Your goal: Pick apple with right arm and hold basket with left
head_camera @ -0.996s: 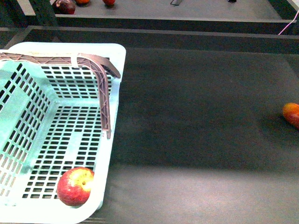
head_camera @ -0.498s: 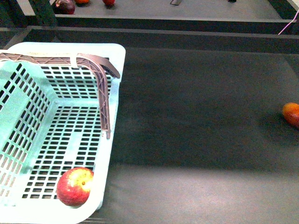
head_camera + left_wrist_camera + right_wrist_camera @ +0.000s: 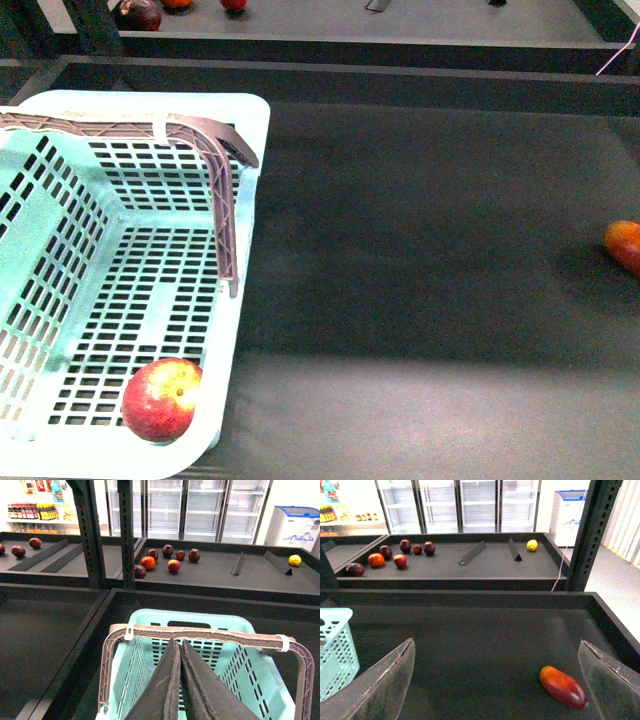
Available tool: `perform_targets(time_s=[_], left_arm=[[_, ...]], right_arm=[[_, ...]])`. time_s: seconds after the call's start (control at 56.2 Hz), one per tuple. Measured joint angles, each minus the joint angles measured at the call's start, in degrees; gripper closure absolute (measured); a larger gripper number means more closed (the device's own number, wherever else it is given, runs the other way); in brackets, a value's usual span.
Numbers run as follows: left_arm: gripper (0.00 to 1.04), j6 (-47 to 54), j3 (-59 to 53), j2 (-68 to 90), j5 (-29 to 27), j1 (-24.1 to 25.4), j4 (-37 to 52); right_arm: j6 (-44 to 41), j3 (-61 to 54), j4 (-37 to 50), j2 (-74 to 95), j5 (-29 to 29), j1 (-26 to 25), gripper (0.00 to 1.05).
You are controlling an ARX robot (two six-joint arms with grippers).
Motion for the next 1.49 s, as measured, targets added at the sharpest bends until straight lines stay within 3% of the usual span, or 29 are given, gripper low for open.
perform_targets(time_s=[0.569,1.495], left_arm=[[0.05,0.0,0.0,0.0,0.0,0.0,0.0],[0.07,0.1,0.0,0.0,0.0,0.0,0.0]], right_arm=[[0.0,0.0,0.0,0.0,0.0,0.0,0.09],[0.0,0.0,0.0,0.0,0.0,0.0,0.09]])
